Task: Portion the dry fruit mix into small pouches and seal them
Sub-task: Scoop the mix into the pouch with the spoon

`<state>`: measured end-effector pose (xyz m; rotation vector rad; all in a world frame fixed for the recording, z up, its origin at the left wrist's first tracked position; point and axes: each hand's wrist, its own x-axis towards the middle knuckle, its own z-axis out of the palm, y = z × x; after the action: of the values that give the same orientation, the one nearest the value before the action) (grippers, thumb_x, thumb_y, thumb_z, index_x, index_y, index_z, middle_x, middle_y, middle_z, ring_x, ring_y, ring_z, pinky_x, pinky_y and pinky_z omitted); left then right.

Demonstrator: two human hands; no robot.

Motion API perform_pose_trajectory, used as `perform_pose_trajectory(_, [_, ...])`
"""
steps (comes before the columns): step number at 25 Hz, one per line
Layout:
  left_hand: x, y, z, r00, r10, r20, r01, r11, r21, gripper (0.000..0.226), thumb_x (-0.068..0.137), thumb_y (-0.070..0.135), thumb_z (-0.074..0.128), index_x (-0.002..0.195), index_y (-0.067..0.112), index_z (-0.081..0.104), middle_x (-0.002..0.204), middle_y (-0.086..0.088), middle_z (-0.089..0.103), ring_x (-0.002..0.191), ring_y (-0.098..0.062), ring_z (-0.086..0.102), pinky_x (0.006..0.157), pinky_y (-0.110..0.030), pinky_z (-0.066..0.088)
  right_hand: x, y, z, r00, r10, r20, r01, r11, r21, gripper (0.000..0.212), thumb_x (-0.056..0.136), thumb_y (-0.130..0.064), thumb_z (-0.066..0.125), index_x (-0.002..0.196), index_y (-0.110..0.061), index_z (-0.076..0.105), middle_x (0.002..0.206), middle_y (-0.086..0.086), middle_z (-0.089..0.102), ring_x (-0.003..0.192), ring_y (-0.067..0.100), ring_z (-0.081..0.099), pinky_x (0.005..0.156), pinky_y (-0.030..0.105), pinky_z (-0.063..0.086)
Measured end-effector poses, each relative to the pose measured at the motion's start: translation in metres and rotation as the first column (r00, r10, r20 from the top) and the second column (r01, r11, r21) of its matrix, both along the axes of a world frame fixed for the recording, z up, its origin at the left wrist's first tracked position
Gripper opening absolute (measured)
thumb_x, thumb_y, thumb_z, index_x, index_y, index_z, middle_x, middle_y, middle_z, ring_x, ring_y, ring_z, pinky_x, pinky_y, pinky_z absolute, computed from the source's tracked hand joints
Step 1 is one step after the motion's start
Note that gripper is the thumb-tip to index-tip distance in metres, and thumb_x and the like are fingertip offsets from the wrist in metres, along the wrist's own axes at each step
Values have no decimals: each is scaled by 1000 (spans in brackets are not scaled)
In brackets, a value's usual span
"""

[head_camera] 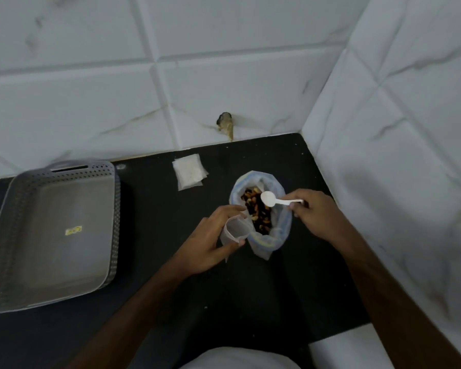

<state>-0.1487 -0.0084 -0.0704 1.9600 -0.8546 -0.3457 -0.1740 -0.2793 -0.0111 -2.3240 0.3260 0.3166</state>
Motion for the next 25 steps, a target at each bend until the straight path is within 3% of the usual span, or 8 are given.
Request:
perform_pose_trajectory(4, [6, -10, -9, 999, -34, 12, 33, 996, 78, 54, 100, 36, 63, 147, 26, 41, 140, 17, 53, 125, -6, 58, 98, -47, 51, 10, 0, -27, 994, 34, 104, -25, 996, -90, 15, 95, -14, 67, 105, -24, 72, 90, -15, 67, 82, -3, 63, 68, 9, 43])
perform_pose_trajectory(8, [14, -21, -18, 998, -65, 18, 60, 976, 209, 50, 100, 44, 58, 145, 31, 41, 137, 18, 55, 118, -3, 60, 99, -39, 51, 33, 8, -53, 974, 218, 69, -179, 916, -359, 27, 98, -26, 63, 124, -31, 66, 104, -7, 67, 94, 8, 64, 82, 23, 52])
perform_pose_trajectory(11, [14, -26, -17, 1000, -20, -19, 23, 984, 178, 43, 99, 32, 63, 138, 23, 49, 129, 16, 55, 117, 3, 55, 96, -16, 46, 45, 12, -69, 934, 352, 61, -263, 793, -550, 29, 100, -30, 59, 129, -31, 61, 109, -2, 65, 97, 11, 62, 83, 28, 53])
perform_pose_trajectory(14, [11, -25, -19, 998, 41, -39, -35, 989, 143, 39, 98, 35, 63, 133, 23, 51, 124, 14, 56, 115, 0, 56, 94, -18, 48, 54, 13, -75, 922, 381, 65, -264, 744, -614, 25, 102, -30, 56, 123, -19, 63, 110, 1, 64, 101, 16, 62, 84, 30, 52])
perform_pose_trajectory(16, [11, -25, -22, 998, 49, -48, -42, 990, 138, 40, 98, 39, 62, 133, 23, 50, 124, 13, 56, 115, -1, 56, 94, -21, 49, 59, 15, -78, 899, 429, 85, -267, 693, -670, 23, 102, -30, 56, 120, -20, 63, 109, 1, 65, 101, 15, 62, 78, 28, 49])
perform_pose_trajectory(19, [10, -25, -25, 998, 50, -48, -42, 988, 150, 42, 98, 42, 60, 134, 21, 49, 124, 11, 56, 115, -3, 57, 94, -23, 50, 67, 16, -85, 896, 442, 42, -306, 684, -663, 25, 101, -32, 54, 124, -22, 61, 115, 0, 64, 106, 15, 60, 82, 29, 49])
perform_pose_trajectory(22, [10, -25, -27, 997, 57, -48, -49, 988, 149, 42, 99, 40, 60, 134, 22, 49, 125, 11, 55, 114, -2, 57, 93, -23, 51, 77, 12, -81, 913, 407, -10, -336, 740, -582, 27, 99, -33, 58, 125, -27, 63, 119, -2, 63, 109, 15, 59, 89, 31, 50])
perform_pose_trajectory(25, [9, -24, -27, 996, 69, -60, -59, 987, 150, 44, 99, 41, 60, 136, 20, 49, 126, 10, 55, 115, -2, 56, 94, -24, 51, 82, 4, -74, 942, 323, 91, -228, 815, -533, 26, 96, -30, 65, 121, -32, 67, 112, -3, 65, 103, 13, 62, 82, 28, 49])
